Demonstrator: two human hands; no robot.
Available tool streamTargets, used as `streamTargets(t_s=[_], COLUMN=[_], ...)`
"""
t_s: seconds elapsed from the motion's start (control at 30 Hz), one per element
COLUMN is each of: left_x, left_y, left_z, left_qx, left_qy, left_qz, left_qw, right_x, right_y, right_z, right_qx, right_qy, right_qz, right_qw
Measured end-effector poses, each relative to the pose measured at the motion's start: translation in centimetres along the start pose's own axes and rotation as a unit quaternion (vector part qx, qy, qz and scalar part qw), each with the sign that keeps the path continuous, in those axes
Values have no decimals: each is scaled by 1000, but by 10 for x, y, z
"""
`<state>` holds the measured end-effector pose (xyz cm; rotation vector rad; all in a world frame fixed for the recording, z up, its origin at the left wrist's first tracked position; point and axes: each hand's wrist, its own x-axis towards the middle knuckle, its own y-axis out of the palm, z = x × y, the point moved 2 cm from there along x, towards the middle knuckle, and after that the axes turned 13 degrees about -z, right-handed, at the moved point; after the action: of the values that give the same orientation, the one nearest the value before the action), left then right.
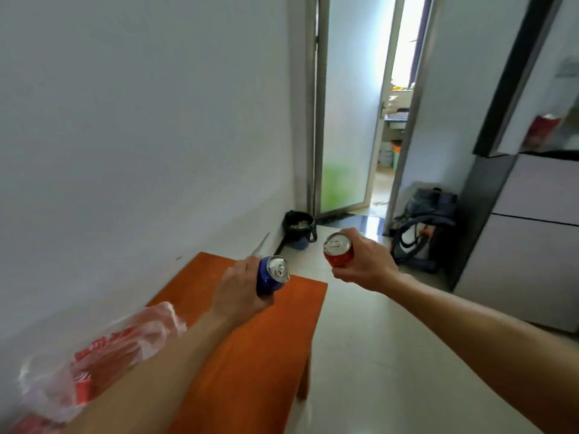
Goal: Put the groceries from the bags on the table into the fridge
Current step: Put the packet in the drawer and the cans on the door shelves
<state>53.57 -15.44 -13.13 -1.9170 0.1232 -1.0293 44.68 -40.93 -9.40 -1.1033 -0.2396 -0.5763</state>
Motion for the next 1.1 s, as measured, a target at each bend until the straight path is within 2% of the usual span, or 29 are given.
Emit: streamTargets(t_s=[0.17,0.43,0.5,0.63,0.8,1.0,1.1], left_x=[54,112,119,142,191,289,353], left_y=[63,170,187,233,298,380,406], left_z=[-131,-363,-397,-476,-541,-609,-646], left_qx=[-79,-165,-182,-213,-250,-297,-359], left_qy=[75,140,142,197,218,244,225], left_qz=[13,19,31,48,61,19,6], left_qw=[994,976,973,956,941,923,906], right_x=[-33,-76,-83,-98,-92,-29,20], right_y=[-93,-237,-258,-302,-326,-344,-362], right_z=[-120,-317,-348,-419,-504,-602,-642], right_qx=[-28,-122,-121,-137,-136,-141,-129], right_qy=[85,157,185,228,277,292,288], right_qz=[-57,-100,-123,-142,-169,-185,-194], right_qw=[994,975,968,953,936,928,929])
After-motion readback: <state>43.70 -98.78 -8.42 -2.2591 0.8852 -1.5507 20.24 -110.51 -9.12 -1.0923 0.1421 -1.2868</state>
